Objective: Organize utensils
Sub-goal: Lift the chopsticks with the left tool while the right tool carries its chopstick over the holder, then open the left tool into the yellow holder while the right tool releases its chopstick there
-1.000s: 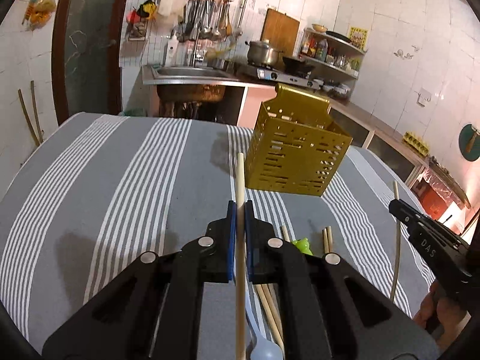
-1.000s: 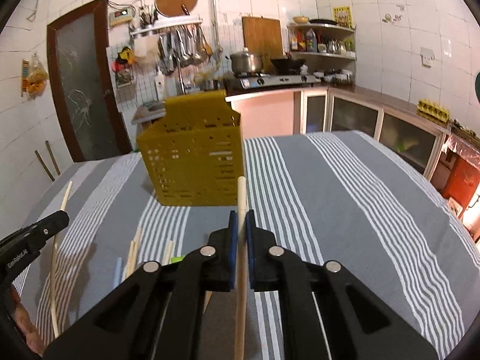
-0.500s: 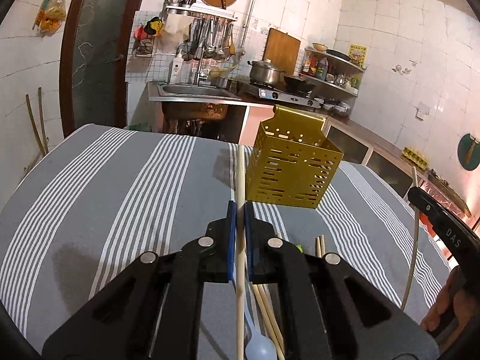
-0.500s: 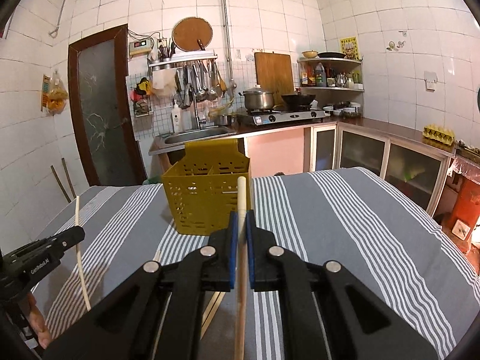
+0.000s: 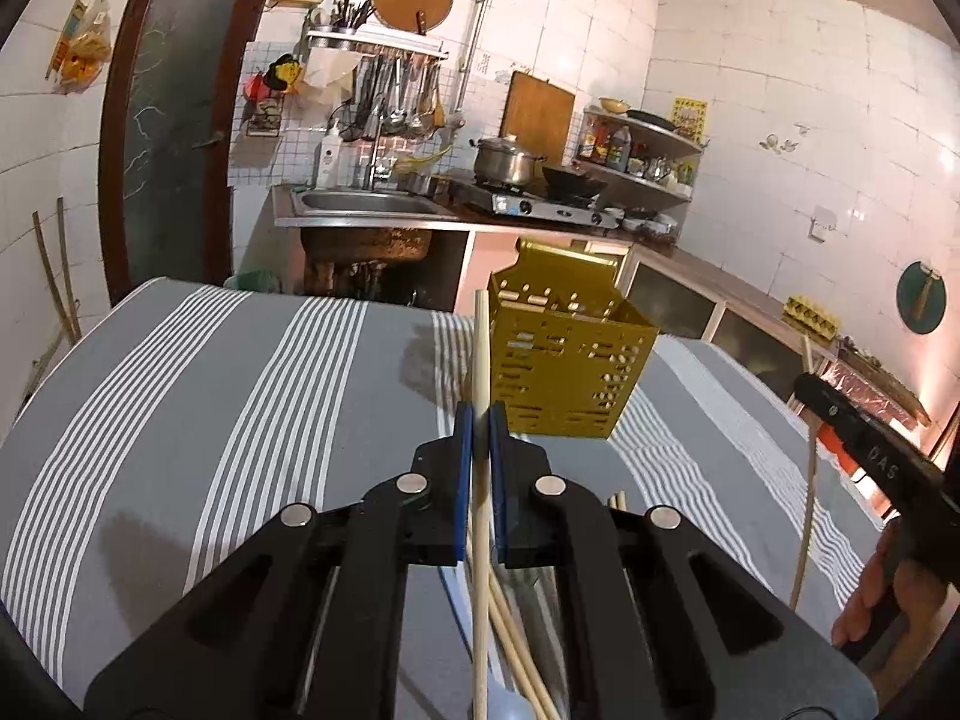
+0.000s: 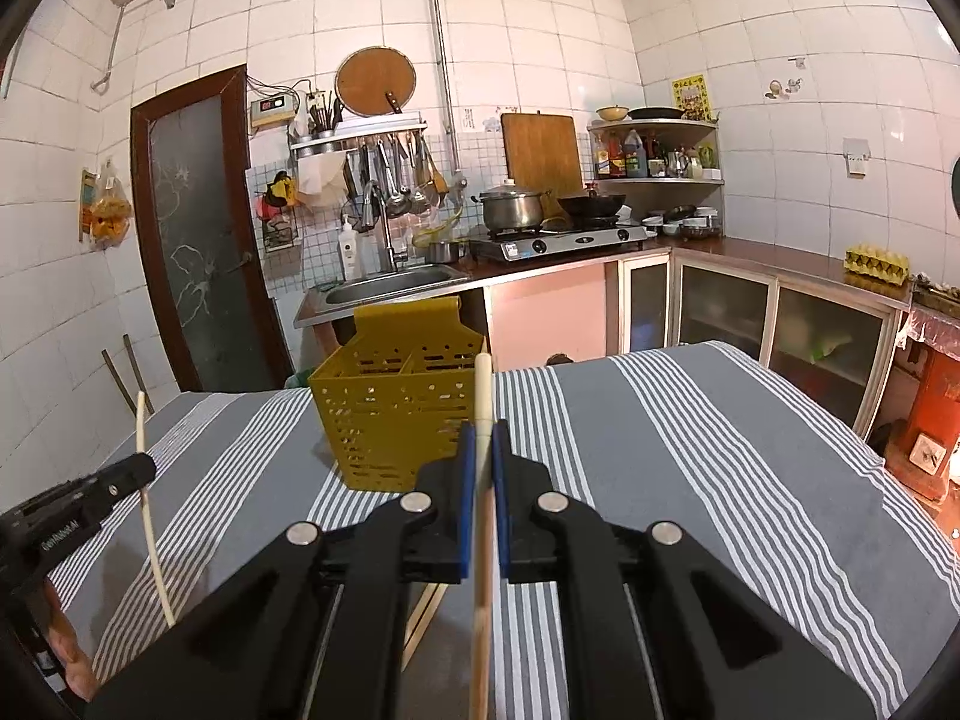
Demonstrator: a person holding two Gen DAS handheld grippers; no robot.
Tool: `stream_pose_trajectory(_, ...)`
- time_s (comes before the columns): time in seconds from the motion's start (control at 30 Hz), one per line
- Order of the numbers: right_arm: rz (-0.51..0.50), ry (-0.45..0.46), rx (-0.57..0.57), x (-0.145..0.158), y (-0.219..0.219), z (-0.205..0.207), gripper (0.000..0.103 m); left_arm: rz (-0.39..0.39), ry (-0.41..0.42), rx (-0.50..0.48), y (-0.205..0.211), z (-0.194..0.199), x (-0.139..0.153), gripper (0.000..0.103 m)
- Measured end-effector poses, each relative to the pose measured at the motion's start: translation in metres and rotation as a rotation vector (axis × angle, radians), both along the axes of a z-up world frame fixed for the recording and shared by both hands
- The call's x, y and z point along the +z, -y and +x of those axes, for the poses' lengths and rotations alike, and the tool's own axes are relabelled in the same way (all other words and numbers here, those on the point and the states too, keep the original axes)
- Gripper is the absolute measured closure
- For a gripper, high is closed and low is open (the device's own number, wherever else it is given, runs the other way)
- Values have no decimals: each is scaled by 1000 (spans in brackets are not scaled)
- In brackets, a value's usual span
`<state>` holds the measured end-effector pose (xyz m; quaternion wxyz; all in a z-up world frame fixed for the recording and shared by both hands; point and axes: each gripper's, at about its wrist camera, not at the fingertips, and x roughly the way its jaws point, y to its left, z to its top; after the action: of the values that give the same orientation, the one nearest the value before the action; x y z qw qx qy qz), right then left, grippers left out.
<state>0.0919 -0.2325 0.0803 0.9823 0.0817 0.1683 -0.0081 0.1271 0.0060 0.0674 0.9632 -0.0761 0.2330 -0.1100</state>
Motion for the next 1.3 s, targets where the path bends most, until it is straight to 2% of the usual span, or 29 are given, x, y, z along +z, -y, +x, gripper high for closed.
stream_pose_trajectory(0.43,16,57,-11,12,7,31,97,-12,87,-49,13,27,30,99)
stream_pose_trajectory(0.67,1,174,-19,41,4,63,97,-9,192,-59,32,61,74,99)
stream_pose_trajectory(0.8,-9,279,-9,68,1,97,97,-9,251,-53,47,87,101,99)
stream_pose_trajectory(0.93,-2,336,-14,83,-1,132,97,-9,288,-31,58,117,119,99)
stream_pose_trajectory(1.13,2,411,-33,98,-4,172,97,18,334,21,70,159,124,99)
stream_pose_trajectory(1.3,-23,438,-58,93,-11,196,97,2,357,56,74,188,117,99)
